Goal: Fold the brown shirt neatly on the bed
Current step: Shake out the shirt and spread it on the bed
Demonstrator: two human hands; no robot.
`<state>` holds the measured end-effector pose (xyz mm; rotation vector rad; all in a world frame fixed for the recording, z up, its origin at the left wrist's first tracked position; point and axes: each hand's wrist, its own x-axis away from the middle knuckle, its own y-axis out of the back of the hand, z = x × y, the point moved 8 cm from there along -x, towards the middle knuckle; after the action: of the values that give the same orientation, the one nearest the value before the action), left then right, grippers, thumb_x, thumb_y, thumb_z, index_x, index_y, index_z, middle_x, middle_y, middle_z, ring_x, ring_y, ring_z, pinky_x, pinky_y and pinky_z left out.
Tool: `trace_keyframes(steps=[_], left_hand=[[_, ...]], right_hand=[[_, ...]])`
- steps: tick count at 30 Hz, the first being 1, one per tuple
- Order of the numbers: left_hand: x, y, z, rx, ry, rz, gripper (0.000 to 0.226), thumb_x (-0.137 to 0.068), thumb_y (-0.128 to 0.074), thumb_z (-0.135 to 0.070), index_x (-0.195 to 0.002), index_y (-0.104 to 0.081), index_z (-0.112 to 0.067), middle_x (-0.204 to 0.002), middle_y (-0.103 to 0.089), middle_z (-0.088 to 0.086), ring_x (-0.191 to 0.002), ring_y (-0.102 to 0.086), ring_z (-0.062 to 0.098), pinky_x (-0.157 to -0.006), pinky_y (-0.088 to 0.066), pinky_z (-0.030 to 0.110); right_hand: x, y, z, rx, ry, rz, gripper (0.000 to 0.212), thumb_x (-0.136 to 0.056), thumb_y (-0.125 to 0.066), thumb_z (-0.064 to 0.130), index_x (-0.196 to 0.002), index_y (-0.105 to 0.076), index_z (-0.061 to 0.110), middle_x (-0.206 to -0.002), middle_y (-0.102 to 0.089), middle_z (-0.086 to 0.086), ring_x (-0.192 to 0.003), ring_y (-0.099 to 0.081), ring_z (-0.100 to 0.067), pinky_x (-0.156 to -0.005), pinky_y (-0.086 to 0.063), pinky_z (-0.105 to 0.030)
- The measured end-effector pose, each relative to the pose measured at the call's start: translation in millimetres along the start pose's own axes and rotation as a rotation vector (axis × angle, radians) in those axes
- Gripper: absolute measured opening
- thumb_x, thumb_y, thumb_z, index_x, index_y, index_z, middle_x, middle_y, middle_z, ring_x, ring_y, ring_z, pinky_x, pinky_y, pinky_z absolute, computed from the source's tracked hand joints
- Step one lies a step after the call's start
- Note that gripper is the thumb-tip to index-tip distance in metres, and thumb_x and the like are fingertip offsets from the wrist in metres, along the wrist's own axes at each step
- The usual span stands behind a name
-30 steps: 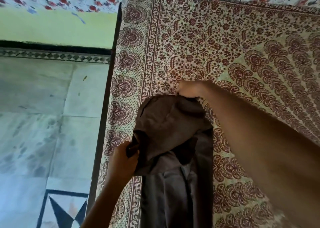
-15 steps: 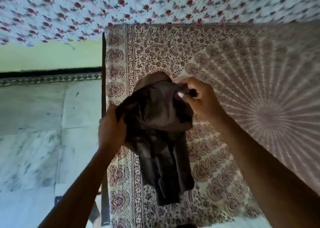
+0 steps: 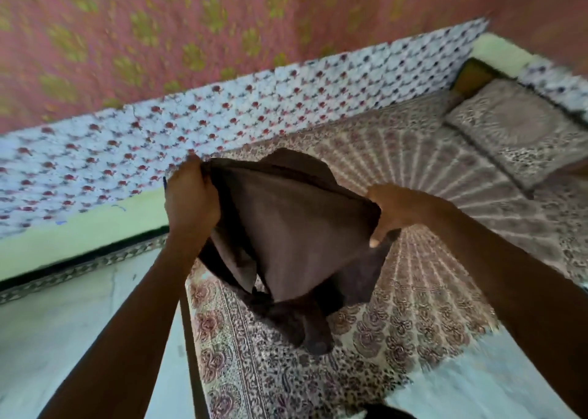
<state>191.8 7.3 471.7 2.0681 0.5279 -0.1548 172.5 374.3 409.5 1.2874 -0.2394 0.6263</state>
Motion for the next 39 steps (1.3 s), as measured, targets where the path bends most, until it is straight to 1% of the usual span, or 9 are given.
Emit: trace_keyframes(steps=[3, 9, 12, 15, 17, 26, 31, 34, 39], left_hand=[[3, 10, -47, -0.057, -0.039, -0.056, 0.024, -0.102, -0.043, -0.027, -0.103, -0.057, -0.008, -0.083, -0.062, 0.019, -0.080, -0.063, 0.046, -0.062, -0.045, 0.045], [11, 24, -101, -0.068, 0.178, -0.155, 0.034, -0.105, -0.041, -0.026, -0.128, -0.058, -0.007, -0.122, -0.064, 0.029, -0.113, -0.062, 0.050, -0.092, -0.050, 0.056], [27, 24, -134, -0.114, 0.175, -0.194, 0.026, -0.103, -0.041, -0.024, -0.116, -0.056, -0.006, -0.112, -0.064, 0.029, -0.103, -0.064, 0.050, -0.083, -0.052, 0.056], [41, 23, -163, -0.102, 0.228, -0.244, 0.029, -0.104, -0.040, -0.022, -0.119, -0.056, -0.003, -0.112, -0.065, 0.029, -0.103, -0.065, 0.050, -0.081, -0.052, 0.055], [48, 22, -178, -0.139, 0.270, -0.252, 0.031, -0.103, -0.041, -0.025, -0.119, -0.055, -0.003, -0.112, -0.064, 0.030, -0.104, -0.064, 0.051, -0.079, -0.050, 0.053], [88, -2, -241, -0.243, 0.155, -0.151, 0.034, -0.105, -0.046, -0.036, -0.105, -0.066, -0.008, -0.096, -0.067, 0.027, -0.093, -0.068, 0.050, -0.078, -0.053, 0.052], [81, -30, -234, -0.108, 0.064, 0.382, 0.045, -0.094, -0.069, -0.048, -0.070, -0.071, -0.010, -0.064, -0.066, 0.010, -0.071, -0.068, 0.032, -0.062, -0.044, 0.035], [91, -64, -204, -0.204, 0.021, 0.779, 0.021, -0.091, -0.075, -0.046, -0.081, -0.081, -0.029, -0.088, -0.079, -0.001, -0.083, -0.073, 0.020, -0.078, -0.056, 0.036], [72, -105, -166, -0.074, 0.018, 0.806, 0.026, -0.088, -0.079, -0.041, -0.106, -0.079, -0.022, -0.106, -0.078, 0.005, -0.107, -0.071, 0.033, -0.101, -0.055, 0.053]], right_hand=[[22, 40, -44, -0.124, -0.026, -0.283, 0.037, -0.080, -0.089, 0.027, -0.093, -0.060, 0.009, -0.094, -0.051, -0.006, -0.110, -0.063, -0.036, -0.078, -0.039, -0.031], [83, 55, -84, -0.412, 0.245, -0.379, 0.026, -0.081, -0.088, 0.028, -0.084, -0.071, 0.008, -0.083, -0.070, -0.013, -0.080, -0.069, -0.029, -0.071, -0.054, -0.041], [115, 93, -135, -0.619, 0.261, -0.765, 0.016, -0.084, -0.085, 0.014, -0.077, -0.073, 0.007, -0.073, -0.070, -0.013, -0.071, -0.069, -0.032, -0.062, -0.056, -0.042], [138, 111, -154, -0.465, 0.374, -0.829, 0.022, -0.085, -0.084, 0.027, -0.071, -0.068, 0.019, -0.067, -0.067, 0.003, -0.063, -0.065, -0.014, -0.057, -0.052, -0.031], [142, 124, -182, -0.440, 0.309, -0.874, 0.029, -0.084, -0.084, 0.029, -0.080, -0.066, 0.007, -0.072, -0.066, -0.010, -0.067, -0.063, -0.023, -0.060, -0.046, -0.034], [165, 149, -272, -0.208, 0.047, -0.849, 0.018, -0.088, -0.071, 0.007, -0.106, -0.070, 0.004, -0.099, -0.068, -0.024, -0.097, -0.066, -0.040, -0.078, -0.052, -0.040], [185, 114, -296, -0.078, 0.131, -0.452, 0.022, -0.079, -0.086, 0.006, -0.098, -0.076, 0.003, -0.097, -0.070, -0.018, -0.092, -0.064, -0.029, -0.078, -0.046, -0.036], [199, 100, -318, 0.021, 0.052, -0.309, 0.021, -0.076, -0.090, 0.010, -0.081, -0.069, 0.010, -0.082, -0.065, -0.004, -0.084, -0.062, -0.024, -0.072, -0.042, -0.035], [193, 112, -326, -0.010, -0.016, -0.289, 0.020, -0.073, -0.089, 0.002, -0.069, -0.073, 0.013, -0.073, -0.070, -0.008, -0.078, -0.066, -0.027, -0.064, -0.045, -0.028]])
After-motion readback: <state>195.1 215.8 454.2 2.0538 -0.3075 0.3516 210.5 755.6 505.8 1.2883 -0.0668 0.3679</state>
